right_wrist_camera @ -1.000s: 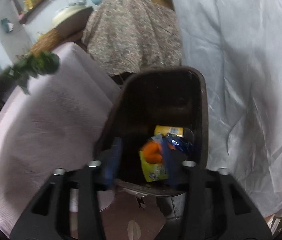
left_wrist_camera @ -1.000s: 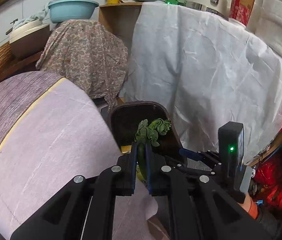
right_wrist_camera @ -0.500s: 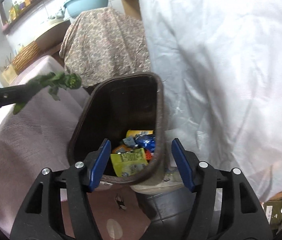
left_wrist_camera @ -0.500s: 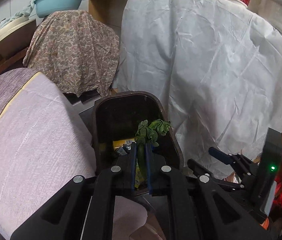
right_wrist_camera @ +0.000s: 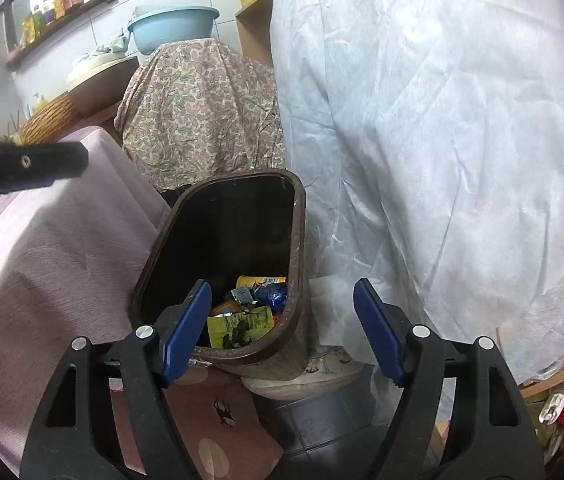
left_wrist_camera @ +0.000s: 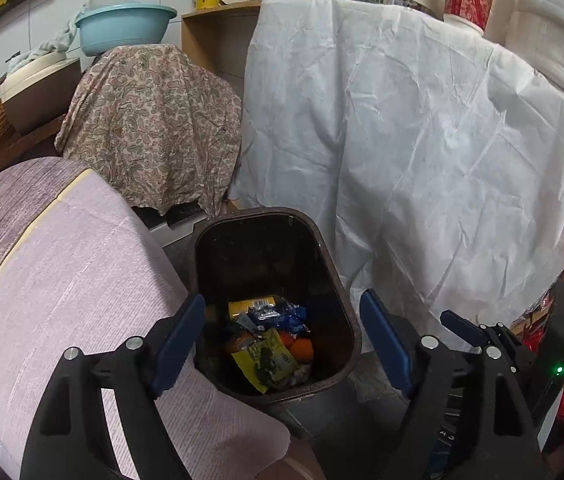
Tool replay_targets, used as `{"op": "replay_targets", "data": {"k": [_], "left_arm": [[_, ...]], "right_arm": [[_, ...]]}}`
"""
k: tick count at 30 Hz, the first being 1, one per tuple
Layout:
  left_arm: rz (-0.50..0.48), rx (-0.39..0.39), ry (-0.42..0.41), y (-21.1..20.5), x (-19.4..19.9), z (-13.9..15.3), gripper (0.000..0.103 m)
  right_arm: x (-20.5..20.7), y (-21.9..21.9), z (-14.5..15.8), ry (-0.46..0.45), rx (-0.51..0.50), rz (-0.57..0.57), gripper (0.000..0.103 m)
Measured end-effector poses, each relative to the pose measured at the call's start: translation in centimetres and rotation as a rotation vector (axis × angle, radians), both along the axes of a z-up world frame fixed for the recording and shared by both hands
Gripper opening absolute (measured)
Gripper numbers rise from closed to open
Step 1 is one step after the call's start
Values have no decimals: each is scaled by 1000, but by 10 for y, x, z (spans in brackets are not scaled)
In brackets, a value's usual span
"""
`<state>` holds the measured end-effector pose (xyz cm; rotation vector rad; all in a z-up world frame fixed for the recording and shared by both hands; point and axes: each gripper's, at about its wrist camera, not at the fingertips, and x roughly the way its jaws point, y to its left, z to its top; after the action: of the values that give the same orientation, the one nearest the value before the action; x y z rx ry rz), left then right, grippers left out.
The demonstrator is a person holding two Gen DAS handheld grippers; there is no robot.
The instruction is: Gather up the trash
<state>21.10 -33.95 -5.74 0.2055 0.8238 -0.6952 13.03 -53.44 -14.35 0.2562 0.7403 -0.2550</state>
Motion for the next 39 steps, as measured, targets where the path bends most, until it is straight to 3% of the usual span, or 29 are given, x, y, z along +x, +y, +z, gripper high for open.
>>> {"op": "replay_targets", "data": {"k": [10, 13, 20, 25, 31, 34, 39], "left_arm": [[62, -32, -76, 53, -19, 29, 95], [90, -58, -108, 80, -28, 42, 97], [218, -114, -242, 151, -60, 63, 98], [297, -185, -344, 204, -88, 68, 98], [403, -162, -408, 251, -122, 72, 98], [451, -193, -429, 273, -139, 71, 98], [510, -180, -444, 295, -160, 65, 98]], "right_arm": [[-6, 25, 23, -28, -87, 1, 78], [-13, 36, 37, -74, -97, 7, 88], [-38, 91, 92, -227, -210, 25, 97], [-56, 136, 117, -287, -181, 111, 97], [-76, 181, 128, -311, -119, 183, 97], [-91, 206, 132, -341, -139, 188, 97], [-114, 235, 139, -421, -160, 229, 97]]}}
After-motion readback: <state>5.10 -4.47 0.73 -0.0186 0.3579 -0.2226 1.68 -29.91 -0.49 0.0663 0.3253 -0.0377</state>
